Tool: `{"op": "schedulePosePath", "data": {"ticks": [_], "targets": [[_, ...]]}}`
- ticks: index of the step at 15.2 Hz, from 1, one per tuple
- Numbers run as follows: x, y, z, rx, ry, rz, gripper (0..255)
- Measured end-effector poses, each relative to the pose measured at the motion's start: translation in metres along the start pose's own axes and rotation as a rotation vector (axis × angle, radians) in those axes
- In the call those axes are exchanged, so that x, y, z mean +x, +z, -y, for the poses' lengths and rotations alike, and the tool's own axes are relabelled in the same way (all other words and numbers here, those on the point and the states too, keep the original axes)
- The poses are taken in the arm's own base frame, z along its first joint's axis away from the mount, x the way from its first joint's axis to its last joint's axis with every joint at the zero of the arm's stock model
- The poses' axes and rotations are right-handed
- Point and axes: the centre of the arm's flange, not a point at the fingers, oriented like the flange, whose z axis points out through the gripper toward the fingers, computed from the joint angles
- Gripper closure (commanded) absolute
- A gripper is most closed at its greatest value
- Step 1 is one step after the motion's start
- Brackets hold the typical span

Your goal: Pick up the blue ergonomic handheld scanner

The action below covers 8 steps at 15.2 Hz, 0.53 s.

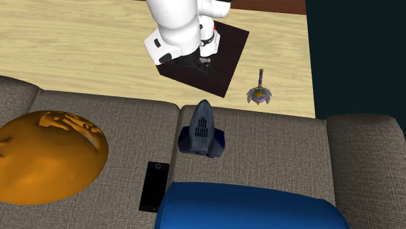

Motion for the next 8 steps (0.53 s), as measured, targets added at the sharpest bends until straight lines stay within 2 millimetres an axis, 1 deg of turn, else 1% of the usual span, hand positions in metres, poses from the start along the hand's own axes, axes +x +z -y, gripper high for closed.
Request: {"op": "schedulePosePath", "data": {"ticks": [2, 4, 5, 7, 8], "targets": [[0.019, -0.009, 0.012, -0.013, -0.019, -0.004, 0], [0.042, -0.015, 0.027, -0.026, -0.039, -0.009, 0], [0.054, -0.019, 0.038, -0.032, -0.049, -0.011, 0], [0.075, -0.027, 0.053, -0.044, -0.068, -0.016, 0], [0.084, -0.032, 0.063, -0.050, -0.077, -0.018, 0]]}}
